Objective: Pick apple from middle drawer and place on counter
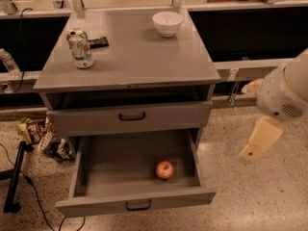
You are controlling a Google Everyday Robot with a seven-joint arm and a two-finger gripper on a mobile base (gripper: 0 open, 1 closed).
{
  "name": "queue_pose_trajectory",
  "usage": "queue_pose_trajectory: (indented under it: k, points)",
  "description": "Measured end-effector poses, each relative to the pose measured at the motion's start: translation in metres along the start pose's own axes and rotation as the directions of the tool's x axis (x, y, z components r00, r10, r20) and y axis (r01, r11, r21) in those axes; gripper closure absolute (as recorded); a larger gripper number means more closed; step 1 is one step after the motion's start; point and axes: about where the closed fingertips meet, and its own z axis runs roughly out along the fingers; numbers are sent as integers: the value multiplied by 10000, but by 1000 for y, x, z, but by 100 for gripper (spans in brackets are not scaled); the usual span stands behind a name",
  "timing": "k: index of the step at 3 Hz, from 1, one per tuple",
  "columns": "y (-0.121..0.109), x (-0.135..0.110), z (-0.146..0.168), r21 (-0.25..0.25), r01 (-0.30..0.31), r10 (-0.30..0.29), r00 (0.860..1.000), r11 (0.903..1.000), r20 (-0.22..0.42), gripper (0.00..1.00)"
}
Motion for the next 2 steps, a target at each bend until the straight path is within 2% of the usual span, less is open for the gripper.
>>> queue_pose_trajectory:
  k: [1, 2]
  points:
    - [14, 20, 69, -224, -130, 143, 9980, 9997, 623, 0]
    - [5, 21, 135, 31, -54, 52, 9979, 10000, 651, 0]
